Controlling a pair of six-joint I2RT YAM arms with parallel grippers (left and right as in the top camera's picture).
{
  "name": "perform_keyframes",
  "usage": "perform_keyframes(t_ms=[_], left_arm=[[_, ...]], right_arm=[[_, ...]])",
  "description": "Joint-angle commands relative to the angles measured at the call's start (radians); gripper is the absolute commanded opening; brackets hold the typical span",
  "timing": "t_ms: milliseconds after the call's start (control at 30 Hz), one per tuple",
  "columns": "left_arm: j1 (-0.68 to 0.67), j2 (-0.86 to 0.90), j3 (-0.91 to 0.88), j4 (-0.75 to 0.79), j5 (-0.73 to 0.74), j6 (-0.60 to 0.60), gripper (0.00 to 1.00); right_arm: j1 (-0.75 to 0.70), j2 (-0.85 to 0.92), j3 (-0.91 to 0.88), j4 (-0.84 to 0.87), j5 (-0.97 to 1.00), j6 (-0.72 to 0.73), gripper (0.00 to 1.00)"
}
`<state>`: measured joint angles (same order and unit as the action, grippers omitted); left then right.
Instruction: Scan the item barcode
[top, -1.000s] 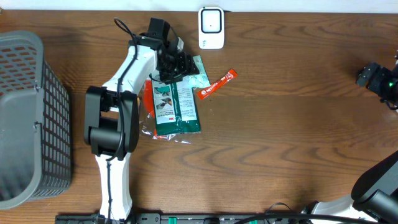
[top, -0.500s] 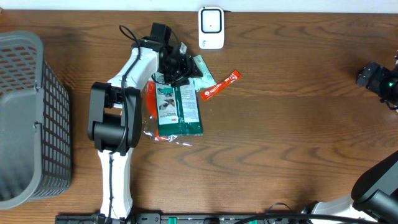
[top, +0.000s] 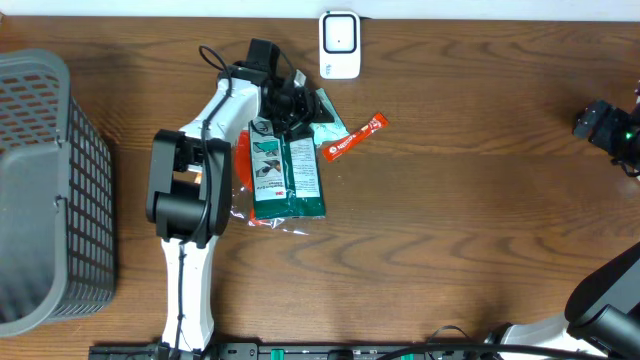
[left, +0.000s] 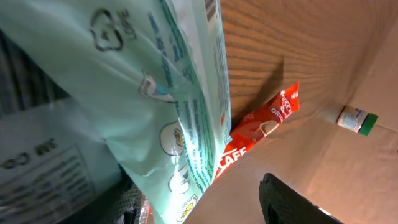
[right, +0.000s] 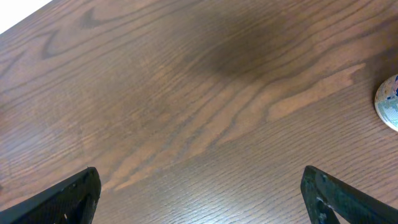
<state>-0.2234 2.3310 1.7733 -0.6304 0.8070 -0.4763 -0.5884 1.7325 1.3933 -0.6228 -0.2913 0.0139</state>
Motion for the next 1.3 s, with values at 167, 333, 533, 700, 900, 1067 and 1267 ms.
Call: perform_keyframes(t_ms=[167,333,533,700,900,1067,1267], left_arm=[[-0.039,0.018,-0.002,-0.007,-0.049,-0.046,0.61],[-0.045,0.019,-0.002,-0.007,-0.095,-0.071,0.41],[-0.045,0.019,-0.002,-0.007,-0.109,-0.071,0.30],[-0.045,0.019,-0.002,-0.007,-0.113,-0.072,0.25],[-0.045,0.028,-0.002,-0.007,-0.113,-0.109,0.56],[-0.045,0.067,-0.003,-0.003,-0.109,-0.206,0.57],[-0.058,0.084,-0.002,0.032,-0.089,-0.263,0.57]], right_arm=[[0.014,0.004,-0.008,0.003,0.003,-0.011,0.99],[0.014,0.004,-0.008,0.003,0.003,-0.011,0.99],[0.014,0.004,-0.008,0.003,0.003,-0.011,0.99],[0.014,0.004,-0.008,0.003,0.003,-0.011,0.99],[0.014,0.004,-0.008,0.003,0.003,-0.011,0.99],[0.014,0.004,-0.008,0.006,0.003,-0.011,0.99],[0.014,0.004,-0.008,0.010,0.003,-0.011,0.99]])
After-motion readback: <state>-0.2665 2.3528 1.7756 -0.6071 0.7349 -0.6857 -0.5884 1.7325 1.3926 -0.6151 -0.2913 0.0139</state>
